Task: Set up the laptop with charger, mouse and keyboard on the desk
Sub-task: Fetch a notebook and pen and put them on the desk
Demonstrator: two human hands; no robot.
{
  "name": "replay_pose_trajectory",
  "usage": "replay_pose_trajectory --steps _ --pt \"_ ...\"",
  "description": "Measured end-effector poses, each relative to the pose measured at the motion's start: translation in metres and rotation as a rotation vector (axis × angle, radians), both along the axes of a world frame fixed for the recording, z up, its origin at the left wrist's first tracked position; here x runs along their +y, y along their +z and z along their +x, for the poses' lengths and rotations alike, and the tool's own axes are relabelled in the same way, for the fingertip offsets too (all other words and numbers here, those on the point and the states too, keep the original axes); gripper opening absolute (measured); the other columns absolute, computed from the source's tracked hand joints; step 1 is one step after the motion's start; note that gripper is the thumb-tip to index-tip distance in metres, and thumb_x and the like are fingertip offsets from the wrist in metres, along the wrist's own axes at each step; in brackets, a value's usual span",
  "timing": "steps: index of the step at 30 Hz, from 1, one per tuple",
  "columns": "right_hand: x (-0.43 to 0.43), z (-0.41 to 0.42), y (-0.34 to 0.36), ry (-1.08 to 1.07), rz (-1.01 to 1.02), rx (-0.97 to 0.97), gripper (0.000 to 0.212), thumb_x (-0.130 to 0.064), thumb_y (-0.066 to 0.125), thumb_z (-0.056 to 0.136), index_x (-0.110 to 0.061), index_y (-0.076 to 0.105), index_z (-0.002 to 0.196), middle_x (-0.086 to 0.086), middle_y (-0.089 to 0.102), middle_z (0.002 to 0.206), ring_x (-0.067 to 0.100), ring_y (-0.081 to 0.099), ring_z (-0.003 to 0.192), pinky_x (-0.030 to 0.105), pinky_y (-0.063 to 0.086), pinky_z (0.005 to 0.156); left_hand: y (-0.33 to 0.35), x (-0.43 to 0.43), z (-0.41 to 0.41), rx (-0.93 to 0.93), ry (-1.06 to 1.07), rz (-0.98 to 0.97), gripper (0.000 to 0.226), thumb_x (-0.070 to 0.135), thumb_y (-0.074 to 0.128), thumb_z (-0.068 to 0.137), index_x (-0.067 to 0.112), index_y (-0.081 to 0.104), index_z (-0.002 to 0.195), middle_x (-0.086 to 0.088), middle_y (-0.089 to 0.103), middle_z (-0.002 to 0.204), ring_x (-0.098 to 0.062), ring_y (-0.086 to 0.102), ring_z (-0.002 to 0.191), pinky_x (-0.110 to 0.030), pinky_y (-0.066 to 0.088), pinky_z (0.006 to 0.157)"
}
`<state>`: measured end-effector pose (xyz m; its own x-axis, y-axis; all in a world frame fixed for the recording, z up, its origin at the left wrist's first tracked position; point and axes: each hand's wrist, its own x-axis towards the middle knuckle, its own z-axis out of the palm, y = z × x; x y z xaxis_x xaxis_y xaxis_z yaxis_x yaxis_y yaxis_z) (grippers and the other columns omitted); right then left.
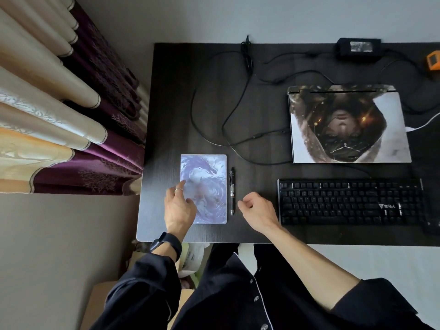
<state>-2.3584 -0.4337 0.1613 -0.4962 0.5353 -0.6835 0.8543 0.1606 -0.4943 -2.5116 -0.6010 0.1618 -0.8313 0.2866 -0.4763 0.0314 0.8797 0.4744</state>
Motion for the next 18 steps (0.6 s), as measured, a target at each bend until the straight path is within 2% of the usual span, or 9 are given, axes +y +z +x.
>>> replay_pose_trajectory --steps 3,7,10,14,18 --pt "0.011 0.028 0.018 -0.015 0.027 0.060 0.019 -0.042 0.059 0.094 -0.026 0.065 0.102 -0.011 0.069 0.100 0.008 0.064 0.092 0.024 0.047 0.079 0.006 0.017 0.022 0.023 -0.070 0.019 0.062 0.007 0.049 0.091 0.024 0.035 0.149 -0.002 0.037 0.144 -0.022 0.040 0.131 -0.037 0.042 0.105" --pt "0.032 0.067 0.037 -0.044 0.086 0.137 0.007 -0.034 0.063 0.093 -0.028 0.067 0.096 -0.011 0.068 0.097 0.000 0.063 0.086 0.023 0.049 0.080 0.009 0.051 0.054 0.064 -0.171 0.058 0.060 0.011 0.051 0.090 0.021 0.039 0.148 -0.005 0.041 0.145 -0.026 0.039 0.132 -0.041 0.040 0.108" --pt "0.057 0.102 0.043 -0.029 0.149 0.178 0.002 -0.032 0.063 0.093 -0.033 0.065 0.093 -0.014 0.064 0.097 0.001 0.063 0.088 0.025 0.051 0.082 0.013 0.087 0.091 0.086 -0.254 0.111 0.057 0.010 0.050 0.090 0.019 0.043 0.146 -0.005 0.046 0.140 -0.025 0.042 0.128 -0.038 0.041 0.106" --pt "0.100 0.159 0.049 0.034 0.245 0.187 0.010 -0.035 0.062 0.094 -0.032 0.067 0.103 -0.015 0.060 0.106 0.006 0.061 0.095 0.027 0.051 0.083 0.015 0.136 0.151 0.106 -0.362 0.123 0.056 0.010 0.051 0.089 0.019 0.045 0.144 -0.005 0.048 0.139 -0.027 0.045 0.127 -0.037 0.040 0.108" --pt "0.151 0.222 0.045 0.015 0.349 0.200 0.018 -0.034 0.063 0.093 -0.028 0.068 0.110 -0.010 0.059 0.118 0.014 0.057 0.110 0.031 0.050 0.091 0.014 0.179 0.212 0.131 -0.510 0.100 0.058 0.021 0.056 0.090 0.020 0.042 0.147 -0.008 0.041 0.149 -0.029 0.039 0.135 -0.037 0.034 0.114"
